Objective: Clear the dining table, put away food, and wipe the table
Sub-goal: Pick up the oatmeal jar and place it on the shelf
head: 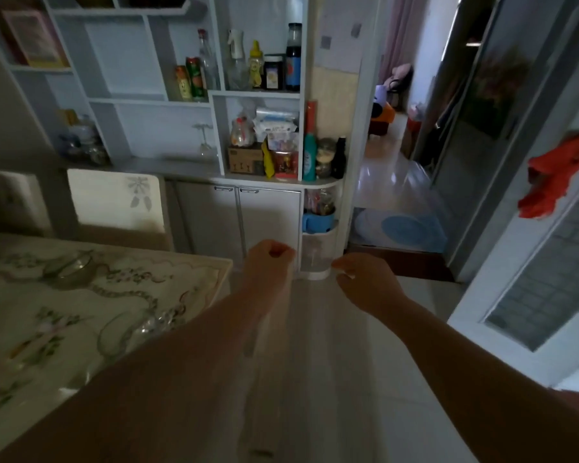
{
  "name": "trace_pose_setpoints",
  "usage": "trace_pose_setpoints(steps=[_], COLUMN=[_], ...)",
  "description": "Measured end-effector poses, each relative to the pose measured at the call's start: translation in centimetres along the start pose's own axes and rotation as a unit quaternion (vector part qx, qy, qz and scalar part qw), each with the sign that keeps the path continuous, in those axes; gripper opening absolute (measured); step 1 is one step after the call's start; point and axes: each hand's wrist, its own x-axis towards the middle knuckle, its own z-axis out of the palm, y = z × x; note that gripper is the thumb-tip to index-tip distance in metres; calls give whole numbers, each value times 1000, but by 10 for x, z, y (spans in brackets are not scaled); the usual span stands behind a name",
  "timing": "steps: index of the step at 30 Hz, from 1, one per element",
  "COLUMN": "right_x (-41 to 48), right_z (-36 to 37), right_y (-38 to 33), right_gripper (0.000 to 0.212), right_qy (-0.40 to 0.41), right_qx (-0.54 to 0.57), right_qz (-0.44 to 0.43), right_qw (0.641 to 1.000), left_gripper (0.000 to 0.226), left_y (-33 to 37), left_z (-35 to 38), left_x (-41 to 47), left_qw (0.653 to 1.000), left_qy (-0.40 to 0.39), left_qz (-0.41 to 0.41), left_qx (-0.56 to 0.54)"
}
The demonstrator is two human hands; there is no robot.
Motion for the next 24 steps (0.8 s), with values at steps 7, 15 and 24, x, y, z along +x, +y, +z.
trace_pose_setpoints(steps=[7,15,24], right_x=[126,267,383], right_z=[2,-8,45], right_y=[64,84,-5], right_gripper=[32,34,31], right_qy=[-72,-148,-194], right_qx=[35,20,52], right_qz=[-63,-176,-309], right_qw=[995,973,929], left_gripper=[10,4,4], left_y=[-7,8,-36], left_z=[60,107,53], left_x=[86,160,240], left_qw=[990,960,905], left_qy=[103,213,364], left_qz=[-99,-178,-220], left_qx=[10,42,15])
